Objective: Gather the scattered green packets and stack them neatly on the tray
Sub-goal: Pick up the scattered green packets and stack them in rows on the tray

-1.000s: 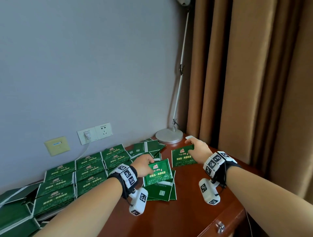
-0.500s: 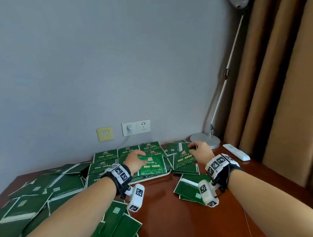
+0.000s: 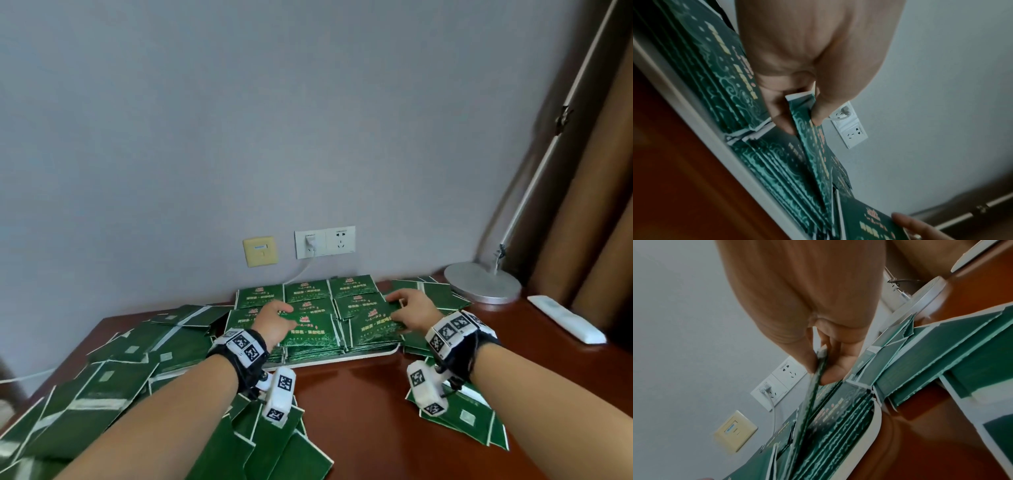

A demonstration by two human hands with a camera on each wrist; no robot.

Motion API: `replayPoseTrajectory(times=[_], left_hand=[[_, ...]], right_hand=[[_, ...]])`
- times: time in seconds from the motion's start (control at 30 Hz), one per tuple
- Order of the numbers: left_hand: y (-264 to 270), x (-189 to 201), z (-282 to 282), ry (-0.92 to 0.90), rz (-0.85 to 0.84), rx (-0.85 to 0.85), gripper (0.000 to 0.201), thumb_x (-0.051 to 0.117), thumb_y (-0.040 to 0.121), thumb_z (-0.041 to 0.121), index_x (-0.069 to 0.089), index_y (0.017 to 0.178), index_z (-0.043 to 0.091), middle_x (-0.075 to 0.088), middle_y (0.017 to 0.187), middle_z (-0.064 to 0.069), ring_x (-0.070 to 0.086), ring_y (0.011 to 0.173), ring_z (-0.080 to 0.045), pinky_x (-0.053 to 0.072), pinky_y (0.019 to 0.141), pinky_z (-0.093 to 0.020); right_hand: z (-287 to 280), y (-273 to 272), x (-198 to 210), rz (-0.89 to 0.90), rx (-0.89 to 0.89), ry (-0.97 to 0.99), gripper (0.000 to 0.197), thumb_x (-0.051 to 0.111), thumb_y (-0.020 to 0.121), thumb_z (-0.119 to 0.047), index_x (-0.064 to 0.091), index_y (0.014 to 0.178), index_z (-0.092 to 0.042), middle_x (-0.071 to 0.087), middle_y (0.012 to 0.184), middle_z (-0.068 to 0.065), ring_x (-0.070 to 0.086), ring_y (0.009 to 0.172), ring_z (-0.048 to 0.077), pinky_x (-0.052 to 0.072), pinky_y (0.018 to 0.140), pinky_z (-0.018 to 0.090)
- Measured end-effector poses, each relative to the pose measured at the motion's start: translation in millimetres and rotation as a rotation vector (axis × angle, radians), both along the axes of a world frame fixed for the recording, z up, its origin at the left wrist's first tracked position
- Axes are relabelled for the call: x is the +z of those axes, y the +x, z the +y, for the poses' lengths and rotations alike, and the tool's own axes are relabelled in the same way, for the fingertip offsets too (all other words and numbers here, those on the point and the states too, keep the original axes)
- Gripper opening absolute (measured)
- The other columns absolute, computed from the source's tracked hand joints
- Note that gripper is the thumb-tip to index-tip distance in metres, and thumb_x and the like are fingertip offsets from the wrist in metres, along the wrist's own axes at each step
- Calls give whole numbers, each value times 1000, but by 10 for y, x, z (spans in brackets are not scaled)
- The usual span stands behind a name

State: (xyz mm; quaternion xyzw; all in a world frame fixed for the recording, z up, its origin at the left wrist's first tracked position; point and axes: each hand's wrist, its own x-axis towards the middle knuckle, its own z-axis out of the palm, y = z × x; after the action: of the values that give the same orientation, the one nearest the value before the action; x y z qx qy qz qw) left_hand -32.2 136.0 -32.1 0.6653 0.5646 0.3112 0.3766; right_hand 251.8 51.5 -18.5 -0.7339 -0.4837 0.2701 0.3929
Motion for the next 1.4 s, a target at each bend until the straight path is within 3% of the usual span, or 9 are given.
replayPoseTrajectory(times=[0.13, 0.27, 0.33, 0.47, 0.6, 0.73, 0.83, 1.07, 1.4], left_hand=[[38, -23, 28, 28, 84, -31, 30, 68, 88, 6, 59, 115, 13, 59, 93, -3, 42, 47, -11, 37, 45, -22], [85, -15, 10, 101, 216, -90, 34, 69, 89, 14, 57, 120, 16, 56, 115, 1, 57, 94, -15, 47, 85, -26], [103, -23, 8, 115, 261, -117, 38, 71, 88, 19, 56, 122, 16, 57, 125, -3, 57, 108, -18, 45, 93, -28], [131, -49, 7, 146, 382, -163, 42, 73, 84, 33, 57, 121, 22, 52, 134, -5, 56, 110, -20, 44, 89, -27], [144, -40, -32, 207, 566, -162, 38, 70, 82, 46, 58, 115, 31, 48, 133, -4, 41, 128, -28, 42, 103, -43], [195, -9, -100, 243, 613, -252, 31, 70, 82, 47, 60, 109, 36, 47, 134, -1, 38, 130, -28, 37, 106, -50], [245, -6, -146, 258, 654, -342, 35, 70, 82, 46, 61, 115, 38, 44, 141, 3, 35, 134, -27, 31, 109, -52], [275, -56, -209, 278, 762, -440, 47, 66, 86, 47, 54, 131, 43, 43, 145, 4, 38, 132, -26, 32, 108, -50], [284, -65, -216, 288, 810, -429, 42, 59, 92, 45, 52, 133, 43, 45, 143, 2, 38, 130, -27, 32, 107, -54]], right_hand=[[72, -19, -54, -25, 18, -25, 36, 61, 80, 13, 64, 99, -17, 61, 102, 6, 68, 81, 30, 61, 64, 43], [79, -64, -86, -104, -2, -35, 34, 61, 81, 11, 67, 96, -18, 63, 100, 4, 68, 73, 22, 57, 52, 28], [70, -66, -93, -165, -3, -42, 31, 66, 80, 5, 69, 99, -19, 66, 100, 4, 68, 68, 19, 53, 51, 23], [24, -36, -82, -319, 36, -81, 31, 73, 79, -11, 69, 109, -19, 67, 110, 1, 62, 88, 13, 47, 76, 22], [5, -24, -102, -386, 80, -96, 35, 76, 78, -21, 67, 112, -19, 60, 120, 5, 59, 98, 17, 43, 82, 23], [-12, -40, -103, -488, 109, -126, 40, 75, 78, -32, 64, 115, -26, 50, 126, 8, 56, 106, 22, 45, 95, 30], [-42, -100, -98, -569, 169, -141, 45, 75, 77, -39, 63, 120, -32, 45, 131, 8, 48, 120, 27, 40, 104, 36], [-90, -267, -144, -743, 282, -170, 54, 69, 78, -46, 55, 130, -43, 41, 138, -1, 38, 127, 24, 41, 103, 41], [-32, -300, -200, -762, 288, -207, 49, 65, 84, -43, 54, 132, -43, 44, 136, 1, 40, 127, 27, 42, 102, 41]])
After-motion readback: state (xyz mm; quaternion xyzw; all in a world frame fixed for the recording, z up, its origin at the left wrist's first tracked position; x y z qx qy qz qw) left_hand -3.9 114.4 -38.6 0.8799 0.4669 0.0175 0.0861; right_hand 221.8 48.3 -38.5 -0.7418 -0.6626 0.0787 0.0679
